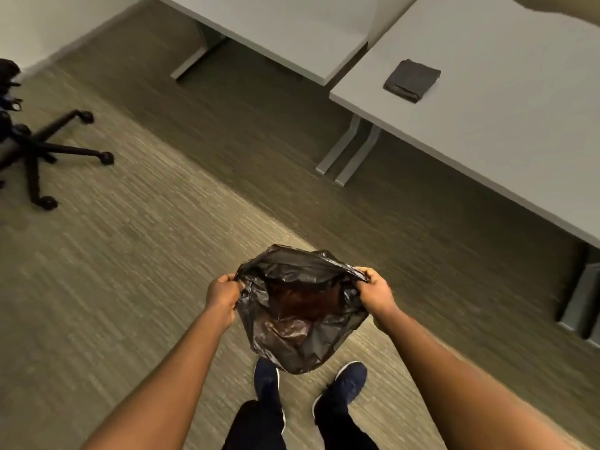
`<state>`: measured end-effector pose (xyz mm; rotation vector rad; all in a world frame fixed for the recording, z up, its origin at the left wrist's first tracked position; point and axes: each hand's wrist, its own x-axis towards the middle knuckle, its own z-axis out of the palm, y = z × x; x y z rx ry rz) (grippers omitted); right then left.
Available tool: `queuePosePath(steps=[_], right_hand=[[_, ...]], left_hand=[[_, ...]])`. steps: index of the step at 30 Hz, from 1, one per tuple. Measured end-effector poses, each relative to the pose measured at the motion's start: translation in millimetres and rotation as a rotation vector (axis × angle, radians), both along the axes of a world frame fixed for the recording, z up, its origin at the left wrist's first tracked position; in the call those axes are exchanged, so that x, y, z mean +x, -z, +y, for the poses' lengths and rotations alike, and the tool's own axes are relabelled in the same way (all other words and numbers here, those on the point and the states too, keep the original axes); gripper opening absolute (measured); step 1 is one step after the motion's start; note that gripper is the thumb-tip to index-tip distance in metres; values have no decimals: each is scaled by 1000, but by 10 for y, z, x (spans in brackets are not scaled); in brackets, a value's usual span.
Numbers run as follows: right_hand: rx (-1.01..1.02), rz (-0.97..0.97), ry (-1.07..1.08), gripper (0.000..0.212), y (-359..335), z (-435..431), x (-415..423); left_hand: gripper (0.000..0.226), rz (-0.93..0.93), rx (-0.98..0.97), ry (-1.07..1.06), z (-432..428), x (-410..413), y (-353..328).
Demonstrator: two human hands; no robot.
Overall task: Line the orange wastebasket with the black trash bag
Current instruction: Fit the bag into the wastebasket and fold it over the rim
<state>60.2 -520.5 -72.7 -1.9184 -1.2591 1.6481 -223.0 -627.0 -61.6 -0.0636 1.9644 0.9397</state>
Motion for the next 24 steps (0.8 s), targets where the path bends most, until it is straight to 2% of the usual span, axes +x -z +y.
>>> queuePosePath(steps=[7, 12, 19, 24], right_hand=[[-16, -42, -291, 48, 764, 0, 87], [-1, -163, -416, 43, 1113, -22, 7], [-97, -219, -372, 36, 1739, -58, -145], [-109, -254, -334, 37, 2164, 45, -283]], left_hand=[[33, -16, -81, -48, -192, 136, 646], [37, -46, -117, 15, -186, 101, 1129], [34, -104, -184, 52, -133, -70, 1753], [27, -175, -114, -12, -8, -149, 2054]])
